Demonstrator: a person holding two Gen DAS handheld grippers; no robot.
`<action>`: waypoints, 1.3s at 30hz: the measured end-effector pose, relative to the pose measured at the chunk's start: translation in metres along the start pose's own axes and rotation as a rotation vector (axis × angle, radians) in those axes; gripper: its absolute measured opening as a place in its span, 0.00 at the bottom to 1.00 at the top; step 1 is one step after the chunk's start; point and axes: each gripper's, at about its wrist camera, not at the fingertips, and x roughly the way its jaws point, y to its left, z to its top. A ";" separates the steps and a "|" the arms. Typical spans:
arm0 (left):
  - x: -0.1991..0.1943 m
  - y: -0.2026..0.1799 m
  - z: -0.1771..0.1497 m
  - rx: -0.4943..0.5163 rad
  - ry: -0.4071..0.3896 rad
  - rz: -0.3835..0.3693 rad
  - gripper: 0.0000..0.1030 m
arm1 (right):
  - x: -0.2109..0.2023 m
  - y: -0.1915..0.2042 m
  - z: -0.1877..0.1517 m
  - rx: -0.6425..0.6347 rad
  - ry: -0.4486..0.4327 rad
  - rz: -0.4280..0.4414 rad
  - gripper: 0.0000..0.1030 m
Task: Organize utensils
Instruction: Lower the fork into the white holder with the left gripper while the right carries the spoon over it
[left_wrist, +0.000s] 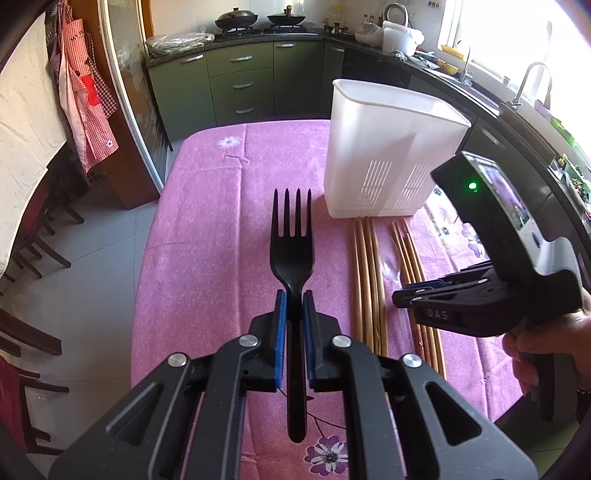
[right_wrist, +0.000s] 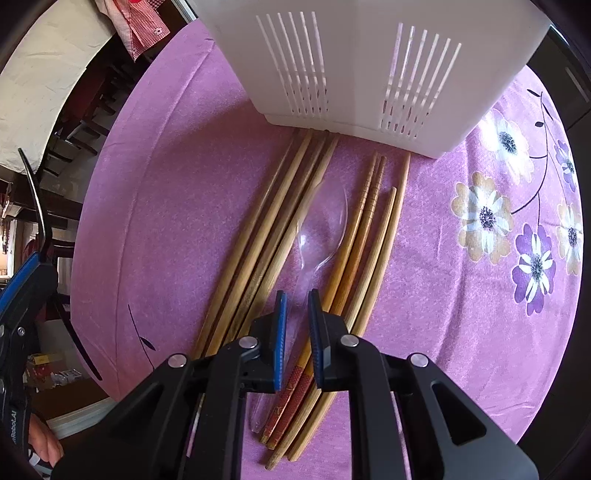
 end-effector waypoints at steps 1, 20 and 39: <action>-0.001 0.000 0.000 0.003 -0.006 0.001 0.08 | 0.002 0.001 0.001 0.006 0.002 -0.002 0.13; -0.085 -0.032 0.109 0.036 -0.489 -0.182 0.09 | -0.063 -0.038 -0.074 0.036 -0.420 0.263 0.09; 0.035 -0.068 0.154 0.051 -0.539 -0.114 0.10 | -0.182 -0.069 -0.112 -0.008 -0.775 0.267 0.09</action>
